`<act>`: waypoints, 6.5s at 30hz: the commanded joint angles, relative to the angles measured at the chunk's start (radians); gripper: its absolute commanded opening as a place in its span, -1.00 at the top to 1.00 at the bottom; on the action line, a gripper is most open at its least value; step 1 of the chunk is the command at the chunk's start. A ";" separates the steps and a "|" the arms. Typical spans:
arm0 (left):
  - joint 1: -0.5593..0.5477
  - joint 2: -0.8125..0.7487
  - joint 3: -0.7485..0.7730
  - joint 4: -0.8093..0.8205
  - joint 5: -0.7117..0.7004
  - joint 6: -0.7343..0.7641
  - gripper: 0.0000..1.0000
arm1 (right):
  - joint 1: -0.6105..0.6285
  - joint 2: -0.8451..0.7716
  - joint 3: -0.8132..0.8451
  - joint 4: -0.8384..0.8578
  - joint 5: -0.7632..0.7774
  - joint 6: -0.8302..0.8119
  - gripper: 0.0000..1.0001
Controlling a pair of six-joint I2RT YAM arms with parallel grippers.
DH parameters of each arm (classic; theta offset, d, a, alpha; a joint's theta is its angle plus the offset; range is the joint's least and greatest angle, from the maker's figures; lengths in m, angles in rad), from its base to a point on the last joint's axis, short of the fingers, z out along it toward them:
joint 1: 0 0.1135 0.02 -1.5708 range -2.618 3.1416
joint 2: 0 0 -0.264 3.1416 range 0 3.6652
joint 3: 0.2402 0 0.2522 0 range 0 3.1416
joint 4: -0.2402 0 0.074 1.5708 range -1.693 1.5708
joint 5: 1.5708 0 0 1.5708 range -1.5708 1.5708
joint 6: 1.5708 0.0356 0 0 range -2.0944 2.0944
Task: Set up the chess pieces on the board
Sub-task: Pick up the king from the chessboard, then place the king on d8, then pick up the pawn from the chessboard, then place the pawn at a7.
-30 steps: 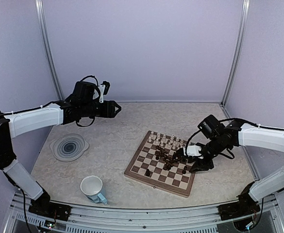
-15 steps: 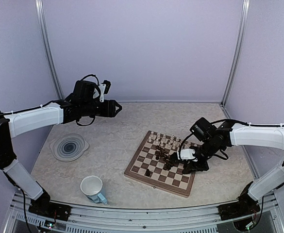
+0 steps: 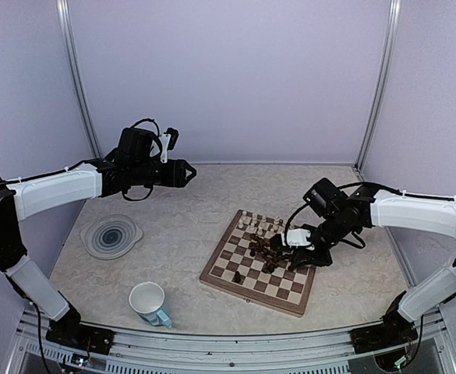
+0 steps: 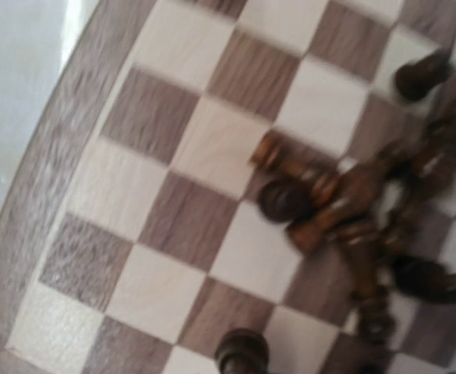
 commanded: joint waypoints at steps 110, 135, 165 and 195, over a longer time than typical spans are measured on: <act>-0.012 0.011 0.050 -0.046 0.033 0.028 -0.32 | -0.143 0.118 0.012 0.130 0.090 0.048 0.28; -0.016 0.014 0.053 -0.050 0.034 0.032 -0.33 | -0.149 0.074 0.013 0.058 0.024 0.045 0.88; -0.016 0.030 0.060 -0.060 0.025 0.038 -0.33 | 0.006 -0.002 -0.112 -0.044 -0.099 -0.009 0.86; -0.017 0.032 0.062 -0.065 0.032 0.039 -0.33 | 0.025 0.023 -0.118 -0.004 -0.069 0.004 0.34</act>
